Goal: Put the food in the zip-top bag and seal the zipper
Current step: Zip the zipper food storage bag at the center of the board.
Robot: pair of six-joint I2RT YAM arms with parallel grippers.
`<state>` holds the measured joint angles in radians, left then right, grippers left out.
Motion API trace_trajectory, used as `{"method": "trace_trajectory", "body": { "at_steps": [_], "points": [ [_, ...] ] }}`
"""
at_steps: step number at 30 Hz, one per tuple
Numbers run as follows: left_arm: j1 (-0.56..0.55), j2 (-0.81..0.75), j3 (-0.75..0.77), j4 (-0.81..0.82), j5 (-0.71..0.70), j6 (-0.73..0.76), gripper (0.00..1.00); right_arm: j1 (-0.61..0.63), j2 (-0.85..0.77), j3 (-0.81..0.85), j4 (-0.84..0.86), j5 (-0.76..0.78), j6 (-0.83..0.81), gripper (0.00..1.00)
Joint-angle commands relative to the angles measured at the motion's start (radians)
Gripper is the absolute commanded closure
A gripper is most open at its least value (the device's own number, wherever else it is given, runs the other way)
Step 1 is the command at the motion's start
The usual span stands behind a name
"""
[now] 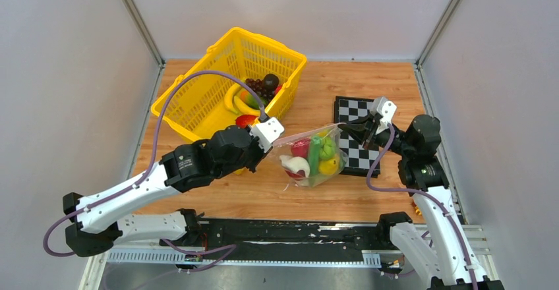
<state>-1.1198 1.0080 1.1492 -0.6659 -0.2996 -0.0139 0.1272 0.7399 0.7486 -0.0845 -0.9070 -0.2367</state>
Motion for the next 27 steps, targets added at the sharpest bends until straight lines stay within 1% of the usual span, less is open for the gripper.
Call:
{"method": "trace_trajectory", "body": {
  "at_steps": [1, 10, 20, 23, 24, 27],
  "points": [
    [0.002, -0.032, 0.023, -0.139, -0.095, -0.002, 0.99, -0.013, -0.008, 0.016, 0.071, 0.063, 0.005, 1.0],
    [0.001, -0.031, 0.032, -0.155, -0.109, -0.005, 0.99, -0.011, -0.005, 0.01, 0.076, 0.063, 0.021, 1.0],
    [0.001, -0.099, -0.011, -0.09, -0.113, -0.017, 0.95, -0.01, -0.002, 0.005, 0.076, 0.057, 0.042, 1.0],
    [0.002, -0.098, -0.012, -0.09, -0.11, -0.02, 0.93, -0.011, -0.001, 0.001, 0.112, 0.055, 0.058, 1.0],
    [0.001, -0.097, -0.015, -0.083, -0.107, -0.019, 0.91, -0.011, 0.0, 0.001, 0.116, 0.051, 0.063, 1.0],
    [0.001, -0.094, -0.028, -0.056, -0.097, -0.024, 0.77, -0.01, 0.006, 0.004, 0.12, 0.036, 0.073, 1.0]
  ]
}}
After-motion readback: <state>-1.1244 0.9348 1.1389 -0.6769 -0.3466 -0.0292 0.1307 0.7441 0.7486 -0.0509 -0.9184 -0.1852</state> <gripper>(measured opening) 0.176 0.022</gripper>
